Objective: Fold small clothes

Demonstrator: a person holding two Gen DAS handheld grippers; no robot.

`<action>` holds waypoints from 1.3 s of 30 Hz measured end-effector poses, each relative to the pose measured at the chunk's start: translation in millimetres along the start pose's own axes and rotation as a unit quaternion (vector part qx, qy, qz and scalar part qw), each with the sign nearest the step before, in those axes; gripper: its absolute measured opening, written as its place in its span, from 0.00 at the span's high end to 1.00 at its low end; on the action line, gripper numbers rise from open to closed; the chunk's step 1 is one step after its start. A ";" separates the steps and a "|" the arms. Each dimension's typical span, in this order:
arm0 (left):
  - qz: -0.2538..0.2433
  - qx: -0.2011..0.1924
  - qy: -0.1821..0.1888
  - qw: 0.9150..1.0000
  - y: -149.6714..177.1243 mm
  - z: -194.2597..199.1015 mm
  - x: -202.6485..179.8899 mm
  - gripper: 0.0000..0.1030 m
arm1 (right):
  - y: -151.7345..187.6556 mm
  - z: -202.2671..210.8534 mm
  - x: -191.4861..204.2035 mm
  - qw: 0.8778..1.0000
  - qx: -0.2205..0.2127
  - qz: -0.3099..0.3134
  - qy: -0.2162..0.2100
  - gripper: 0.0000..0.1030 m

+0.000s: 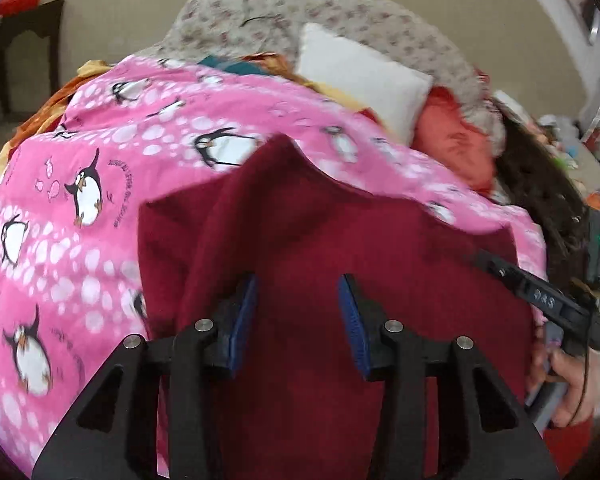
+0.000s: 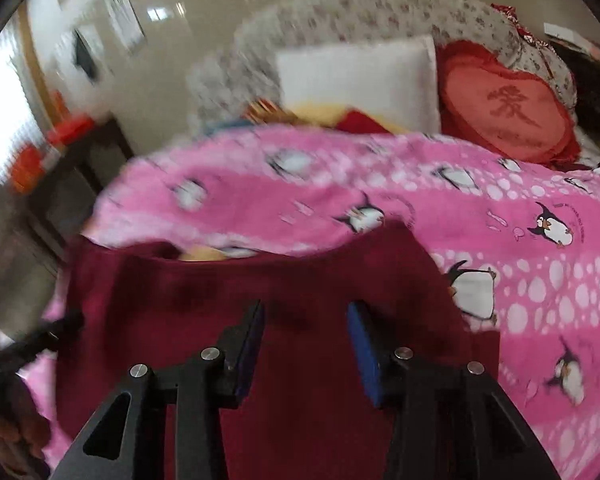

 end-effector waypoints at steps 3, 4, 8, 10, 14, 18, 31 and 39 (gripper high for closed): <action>0.023 -0.027 0.012 0.999 -13.4 -9.9 12.0 0.60 | -0.2 -22.6 -17.8 1.000 0.014 -0.008 -0.001 0.60; 0.015 -0.047 -0.004 0.999 -16.6 -9.1 12.6 0.60 | -0.4 -21.7 -18.2 1.000 0.013 -0.010 -0.002 0.60; -0.014 -0.063 -0.044 0.997 -16.7 -15.3 11.8 0.60 | -0.9 1.1 -16.8 0.999 -0.006 -0.024 -0.025 0.59; -0.023 -0.067 -0.048 0.996 -11.4 -2.4 10.3 0.60 | 6.5 31.0 -8.9 0.999 -0.031 -0.014 -0.028 0.59; -0.013 -0.083 -0.042 0.996 -10.6 12.2 11.8 0.60 | 27.4 75.3 4.3 0.998 -0.062 0.018 -0.014 0.58; 0.013 -0.064 -0.051 0.997 -25.0 -1.8 12.6 0.60 | 26.1 60.5 -12.9 0.997 -0.062 0.002 0.038 0.58; 0.041 -0.029 -0.059 0.997 -12.7 8.5 36.3 0.58 | 21.8 80.7 17.6 0.996 -0.087 0.018 0.017 0.57; 0.086 -0.042 -0.064 0.993 49.8 41.7 70.8 0.52 | 7.7 33.3 115.3 0.990 -0.065 0.082 -0.092 0.57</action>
Point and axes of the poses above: each gripper's, at about its wrist camera, not at the fingertips, and z roughly against the way its jaws point, x to its left, y to its underside, the point moved 3 cm from there along -z, roughly the way its jaws point, and after that the axes turned 13 degrees about -y, right-handed, at the moved point
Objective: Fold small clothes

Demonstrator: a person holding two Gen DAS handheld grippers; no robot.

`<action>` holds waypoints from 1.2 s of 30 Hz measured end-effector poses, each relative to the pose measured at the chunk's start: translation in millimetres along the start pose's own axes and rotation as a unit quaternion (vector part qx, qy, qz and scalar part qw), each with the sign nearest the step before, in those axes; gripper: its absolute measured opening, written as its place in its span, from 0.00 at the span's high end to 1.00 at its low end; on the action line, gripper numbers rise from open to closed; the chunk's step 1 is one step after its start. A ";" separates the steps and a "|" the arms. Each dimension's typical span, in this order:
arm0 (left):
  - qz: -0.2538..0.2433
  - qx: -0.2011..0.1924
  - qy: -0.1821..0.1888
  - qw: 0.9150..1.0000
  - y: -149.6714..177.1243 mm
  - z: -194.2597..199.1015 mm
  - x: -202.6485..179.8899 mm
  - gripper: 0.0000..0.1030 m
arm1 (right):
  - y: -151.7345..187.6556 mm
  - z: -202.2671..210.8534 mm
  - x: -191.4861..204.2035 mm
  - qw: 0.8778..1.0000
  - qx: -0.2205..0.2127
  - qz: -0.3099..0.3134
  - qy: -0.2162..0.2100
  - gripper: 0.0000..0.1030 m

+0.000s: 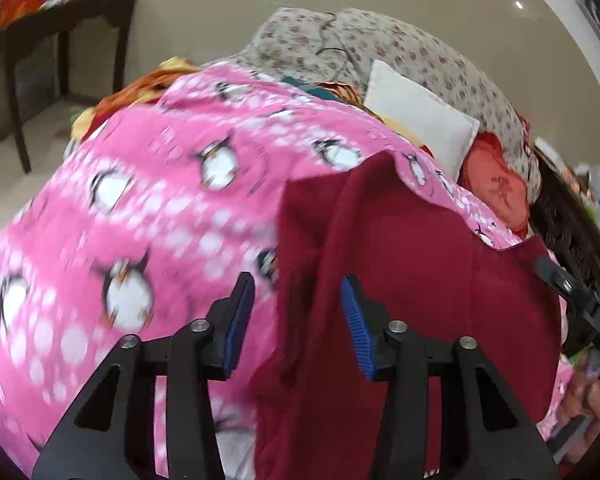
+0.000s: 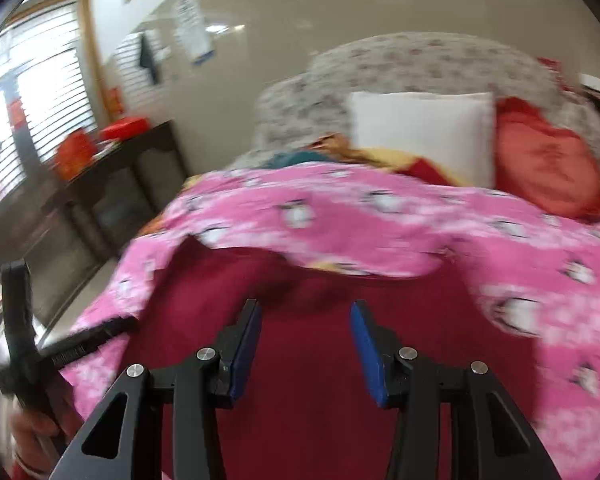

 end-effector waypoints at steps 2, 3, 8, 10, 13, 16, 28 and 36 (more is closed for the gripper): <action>0.008 -0.004 -0.002 1.000 8.6 -2.2 6.7 0.51 | -2.5 -14.4 5.9 1.000 0.000 -0.003 0.017 0.57; 0.010 -0.004 0.001 1.000 11.8 -6.1 8.4 0.51 | -4.6 -19.9 6.9 1.000 -0.005 -0.011 0.011 0.57; 0.019 0.005 0.023 1.000 19.5 -17.5 10.6 0.42 | 4.2 -62.3 14.8 0.999 0.030 -0.005 -0.017 0.59; 0.016 0.011 0.033 0.999 20.7 -19.1 10.1 0.41 | 9.6 -86.6 12.2 0.999 0.047 -0.006 -0.001 0.62; 0.013 0.007 0.041 0.999 22.4 -19.9 12.9 0.39 | 8.4 -100.5 17.2 0.998 0.044 0.024 0.036 0.62; 0.019 0.011 0.054 0.998 22.9 -20.3 16.0 0.38 | 0.7 -90.0 25.3 0.998 0.048 0.025 0.038 0.61; -0.004 0.000 0.042 0.999 25.6 -14.5 11.8 0.38 | -16.4 -73.6 58.4 0.999 0.001 0.026 0.034 0.61; -0.004 0.005 0.047 0.999 26.5 -13.6 11.2 0.38 | -13.9 -118.4 83.5 0.996 0.061 0.060 -0.018 0.62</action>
Point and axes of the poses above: each gripper's, at about its wrist camera, not at the fingertips, and z roughly against the way its jaws point, x to its left, y to its underside, the point moved 3 cm from there along -z, roughly the way its jaws point, and after that the axes turned 13 degrees about -y, right-handed, at the moved point
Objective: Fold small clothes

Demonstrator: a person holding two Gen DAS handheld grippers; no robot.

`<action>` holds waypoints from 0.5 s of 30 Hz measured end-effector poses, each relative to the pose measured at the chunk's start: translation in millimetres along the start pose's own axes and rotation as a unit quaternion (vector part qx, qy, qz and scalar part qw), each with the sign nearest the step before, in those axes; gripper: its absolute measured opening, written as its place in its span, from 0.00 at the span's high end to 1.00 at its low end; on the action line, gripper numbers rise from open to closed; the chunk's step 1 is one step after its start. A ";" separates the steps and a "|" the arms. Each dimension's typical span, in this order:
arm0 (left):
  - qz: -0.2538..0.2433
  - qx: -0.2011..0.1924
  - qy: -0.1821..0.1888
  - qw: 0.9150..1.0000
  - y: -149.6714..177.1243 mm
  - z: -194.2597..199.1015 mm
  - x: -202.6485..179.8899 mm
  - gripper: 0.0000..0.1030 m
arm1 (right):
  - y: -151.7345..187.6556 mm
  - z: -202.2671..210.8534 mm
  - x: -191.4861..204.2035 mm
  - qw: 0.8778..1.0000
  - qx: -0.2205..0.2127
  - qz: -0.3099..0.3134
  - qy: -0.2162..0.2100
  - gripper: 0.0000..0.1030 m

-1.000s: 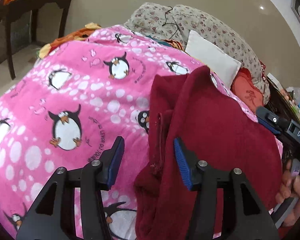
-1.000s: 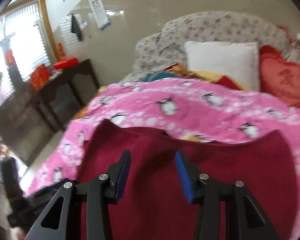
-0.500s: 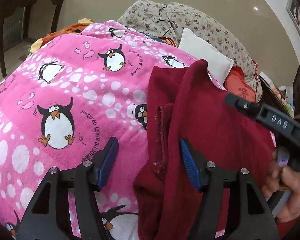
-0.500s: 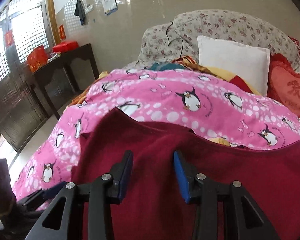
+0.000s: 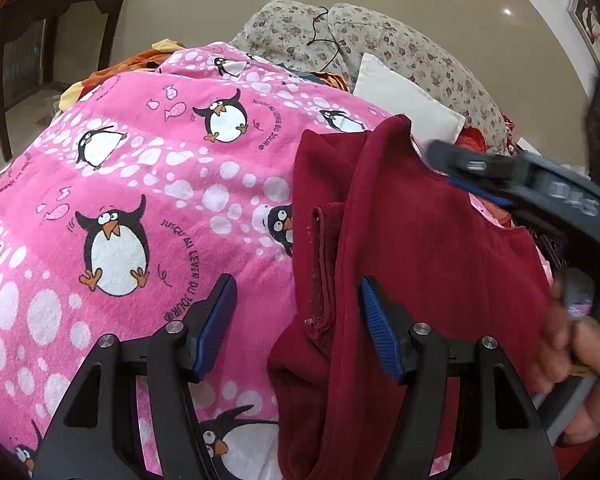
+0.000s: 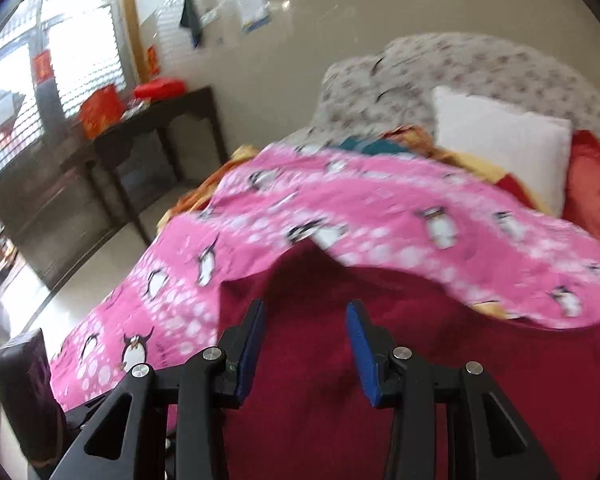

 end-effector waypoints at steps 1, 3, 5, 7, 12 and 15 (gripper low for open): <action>0.000 0.001 0.002 1.000 0.3 0.1 0.4 0.38 | 0.3 -9.6 0.5 1.000 0.009 0.001 0.001 0.63; 0.001 0.002 0.005 1.000 0.6 -0.1 0.7 0.38 | 1.0 -38.3 -1.1 0.999 0.038 -0.006 0.004 0.66; 0.003 0.005 0.006 1.000 0.6 -2.0 1.6 0.38 | -1.4 -45.9 -1.9 0.999 0.038 0.000 0.007 0.66; 0.003 0.006 0.010 1.000 0.2 -2.4 3.3 0.38 | -3.8 -40.0 -3.9 0.999 0.040 -0.013 -0.004 0.66; 0.006 0.011 0.020 1.000 0.6 -0.5 5.4 0.37 | 0.1 -18.0 -7.3 0.997 0.024 -0.066 -0.044 0.53; 0.007 0.012 0.024 1.000 1.3 -0.2 6.2 0.36 | 5.8 -20.7 -4.9 0.997 0.035 -0.062 -0.034 0.53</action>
Point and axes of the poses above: each gripper's, at about its wrist camera, not at the fingertips, and z roughly against the way its jaws point, x to its left, y to its underside, the point moved 3 cm from there along -z, roughly the way its jaws point, and after that the axes turned 13 degrees about -y, right-handed, at the moved point
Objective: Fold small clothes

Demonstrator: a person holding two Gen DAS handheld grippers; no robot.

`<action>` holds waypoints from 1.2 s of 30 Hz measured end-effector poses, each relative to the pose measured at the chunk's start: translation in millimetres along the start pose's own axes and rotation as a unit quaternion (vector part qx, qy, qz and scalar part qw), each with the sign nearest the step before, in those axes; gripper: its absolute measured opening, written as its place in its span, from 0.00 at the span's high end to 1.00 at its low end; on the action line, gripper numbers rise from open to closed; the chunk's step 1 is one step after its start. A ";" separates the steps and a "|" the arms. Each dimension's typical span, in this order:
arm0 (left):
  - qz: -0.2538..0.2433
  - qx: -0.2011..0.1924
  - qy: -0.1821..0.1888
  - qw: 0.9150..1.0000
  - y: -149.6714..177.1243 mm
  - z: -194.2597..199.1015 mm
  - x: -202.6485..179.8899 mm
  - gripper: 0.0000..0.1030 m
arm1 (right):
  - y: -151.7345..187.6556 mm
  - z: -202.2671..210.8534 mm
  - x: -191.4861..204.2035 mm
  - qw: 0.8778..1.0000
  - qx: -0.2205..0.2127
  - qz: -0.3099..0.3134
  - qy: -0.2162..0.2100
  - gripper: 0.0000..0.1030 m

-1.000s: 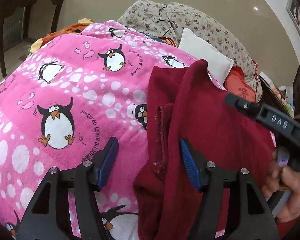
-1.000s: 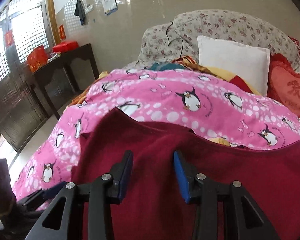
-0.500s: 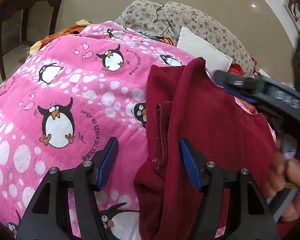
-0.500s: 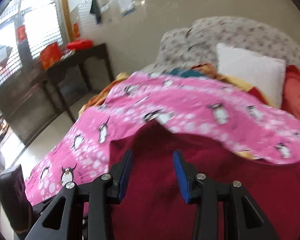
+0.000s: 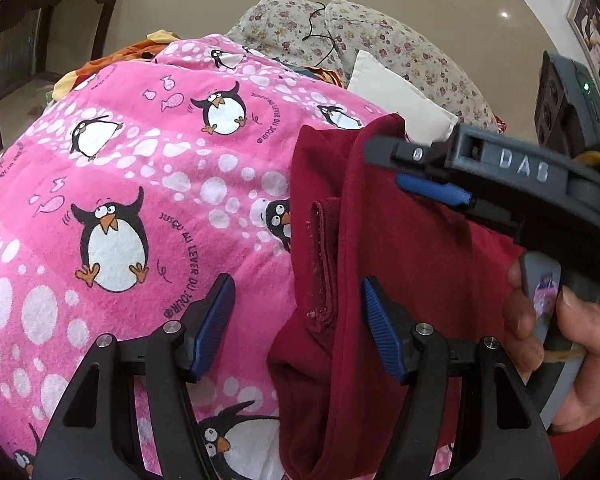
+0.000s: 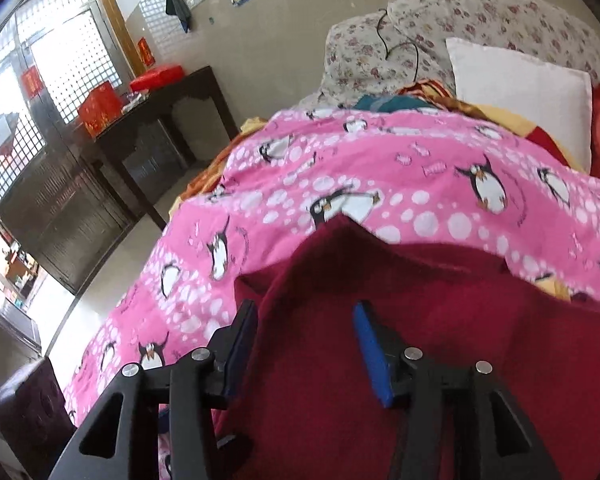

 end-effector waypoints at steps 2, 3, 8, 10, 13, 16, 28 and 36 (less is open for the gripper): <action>-0.002 -0.001 -0.002 1.000 0.2 0.1 -1.1 0.35 | 0.5 0.1 0.9 1.000 -0.004 0.000 0.002 0.53; -0.004 -0.002 -0.002 1.000 0.3 0.0 -1.9 0.35 | 0.1 -0.1 2.3 1.000 -0.004 -0.002 0.002 0.53; -0.007 -0.002 -0.003 1.000 0.5 0.3 -2.9 0.34 | -5.3 -9.6 13.1 1.000 0.018 0.000 -0.002 0.37; -0.007 -0.003 -0.004 1.000 0.5 0.5 -3.0 0.34 | -6.3 -12.7 14.6 1.000 0.023 0.003 0.011 0.37; -0.008 -0.002 -0.002 1.000 0.4 0.7 -2.7 0.34 | -8.5 -16.5 15.0 0.999 0.026 0.006 0.024 0.36; -0.006 0.004 0.011 1.000 -1.1 0.0 0.1 0.33 | -12.2 -22.2 16.3 0.998 0.034 0.016 0.044 0.35; 0.005 0.012 0.027 1.000 -3.4 -1.0 5.9 0.33 | -6.9 -54.4 29.4 0.979 0.059 0.139 0.135 0.40; -0.010 -0.001 0.033 0.999 0.0 0.9 -5.4 0.17 | -7.5 6.5 10.2 0.999 0.002 0.050 -0.006 0.83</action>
Point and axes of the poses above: each gripper's, at about its wrist camera, not at the fingertips, and z roughly against the way its jaws point, x to its left, y to its underside, the point moved 3 cm from there along -z, roughly the way its jaws point, and after that the axes turned 13 degrees about -y, right-handed, at the moved point
